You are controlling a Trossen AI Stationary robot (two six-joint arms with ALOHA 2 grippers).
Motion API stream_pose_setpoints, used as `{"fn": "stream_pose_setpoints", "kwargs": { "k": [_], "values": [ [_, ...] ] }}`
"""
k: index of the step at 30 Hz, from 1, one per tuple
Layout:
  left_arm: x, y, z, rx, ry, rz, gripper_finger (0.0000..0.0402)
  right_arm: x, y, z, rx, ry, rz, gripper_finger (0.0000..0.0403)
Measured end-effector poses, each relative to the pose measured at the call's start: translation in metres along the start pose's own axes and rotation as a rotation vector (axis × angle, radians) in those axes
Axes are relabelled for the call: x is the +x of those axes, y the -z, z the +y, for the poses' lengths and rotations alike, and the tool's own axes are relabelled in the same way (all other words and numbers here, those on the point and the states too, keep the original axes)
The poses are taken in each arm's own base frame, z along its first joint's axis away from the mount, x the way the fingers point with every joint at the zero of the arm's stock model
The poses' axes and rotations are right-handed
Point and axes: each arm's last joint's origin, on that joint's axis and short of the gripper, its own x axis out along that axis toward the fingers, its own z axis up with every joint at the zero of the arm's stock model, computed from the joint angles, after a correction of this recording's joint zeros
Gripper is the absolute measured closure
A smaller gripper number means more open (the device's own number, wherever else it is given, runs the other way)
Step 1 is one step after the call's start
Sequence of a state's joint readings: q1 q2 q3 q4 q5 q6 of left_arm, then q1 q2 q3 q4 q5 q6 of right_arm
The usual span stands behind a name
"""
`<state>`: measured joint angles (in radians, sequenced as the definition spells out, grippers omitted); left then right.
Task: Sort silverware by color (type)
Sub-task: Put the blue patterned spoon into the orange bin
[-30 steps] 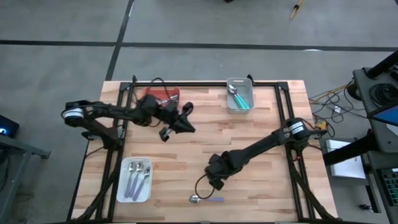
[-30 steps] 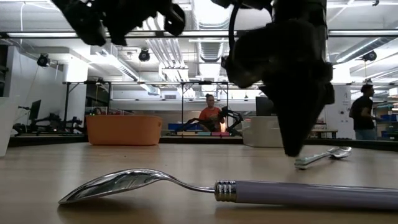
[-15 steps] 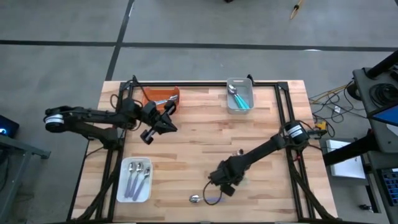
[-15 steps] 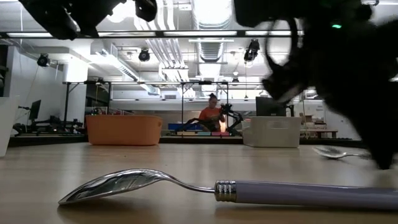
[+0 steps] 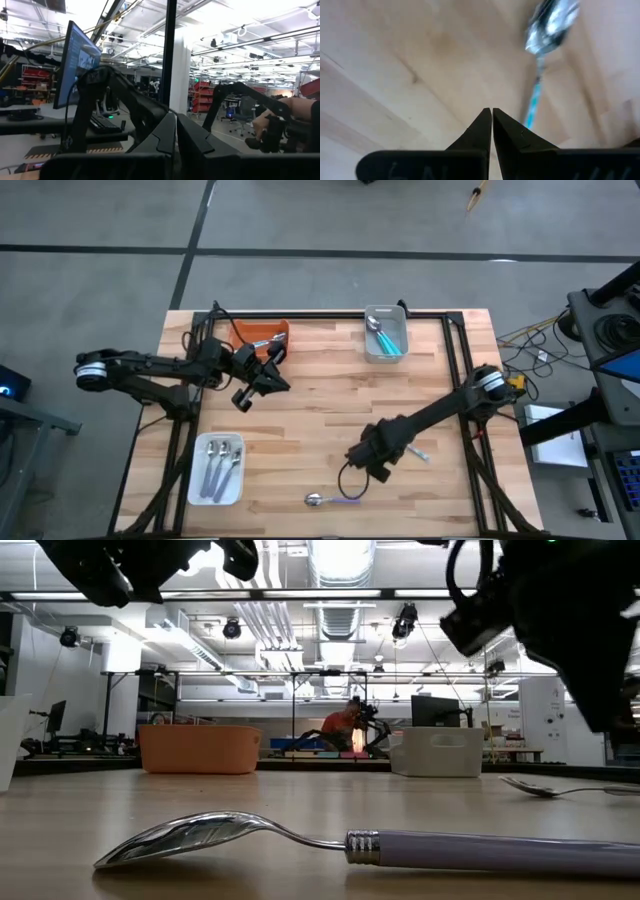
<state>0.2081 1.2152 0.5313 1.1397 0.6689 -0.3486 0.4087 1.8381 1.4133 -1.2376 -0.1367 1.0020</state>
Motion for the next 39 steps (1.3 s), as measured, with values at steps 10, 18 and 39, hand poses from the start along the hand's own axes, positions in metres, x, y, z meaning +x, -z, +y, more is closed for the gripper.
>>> {"fn": "stream_pose_setpoints", "kwargs": {
  "k": [10,18,39],
  "values": [
    [0.006,0.003,0.007,-0.022,-0.01,0.011,0.0401,-0.006,0.006,-0.05,0.029,-0.078,-0.113,0.0394],
    [0.006,0.003,0.006,-0.021,-0.009,0.011,0.0401,0.015,0.018,-0.074,0.139,-0.142,-0.082,0.0347],
    [0.006,0.003,0.006,-0.019,-0.009,0.012,0.0402,0.064,0.016,-0.08,0.136,-0.183,-0.088,0.0234]
  ]
}}
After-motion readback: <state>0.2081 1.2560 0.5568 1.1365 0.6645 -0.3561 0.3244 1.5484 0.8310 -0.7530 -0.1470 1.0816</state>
